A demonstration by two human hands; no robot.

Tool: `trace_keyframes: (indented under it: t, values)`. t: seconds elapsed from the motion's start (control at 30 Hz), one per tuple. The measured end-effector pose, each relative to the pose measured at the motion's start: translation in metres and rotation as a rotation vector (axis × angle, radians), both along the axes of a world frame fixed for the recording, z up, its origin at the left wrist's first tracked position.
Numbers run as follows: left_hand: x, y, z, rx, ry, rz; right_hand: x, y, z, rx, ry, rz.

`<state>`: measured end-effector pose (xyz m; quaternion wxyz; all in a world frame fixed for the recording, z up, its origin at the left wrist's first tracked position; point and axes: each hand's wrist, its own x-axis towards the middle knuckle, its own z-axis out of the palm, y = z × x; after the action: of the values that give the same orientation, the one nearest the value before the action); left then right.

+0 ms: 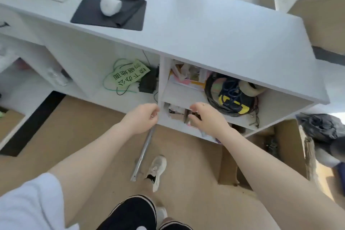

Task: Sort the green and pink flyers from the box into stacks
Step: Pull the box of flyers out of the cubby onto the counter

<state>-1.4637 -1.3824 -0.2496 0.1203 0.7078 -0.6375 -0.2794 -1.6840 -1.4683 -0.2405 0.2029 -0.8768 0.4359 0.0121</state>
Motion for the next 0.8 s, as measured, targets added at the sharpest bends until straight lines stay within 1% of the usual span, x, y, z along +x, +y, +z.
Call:
trace_keyframes:
  t: [0.1,0.23,0.4,0.5,0.63,0.8]
  values:
    - [0.053,0.074,0.019,-0.003,-0.035,0.185,0.069,0.038,0.008,0.012,-0.019,0.198]
    - [0.122,0.176,0.033,-0.017,-0.028,0.498,0.182,0.099,0.009,0.031,-0.024,0.496]
    - [0.219,0.307,0.025,0.022,-0.015,0.862,0.337,0.197,-0.002,0.119,0.011,0.802]
    - [0.281,0.375,0.012,0.034,0.046,1.056,0.424,0.25,-0.016,0.196,0.038,0.868]
    - [0.36,0.443,-0.009,0.07,0.113,1.193,0.523,0.303,-0.028,0.269,0.09,0.873]
    - [0.436,0.462,-0.03,0.139,0.225,1.272,0.603,0.317,-0.033,0.278,0.149,0.824]
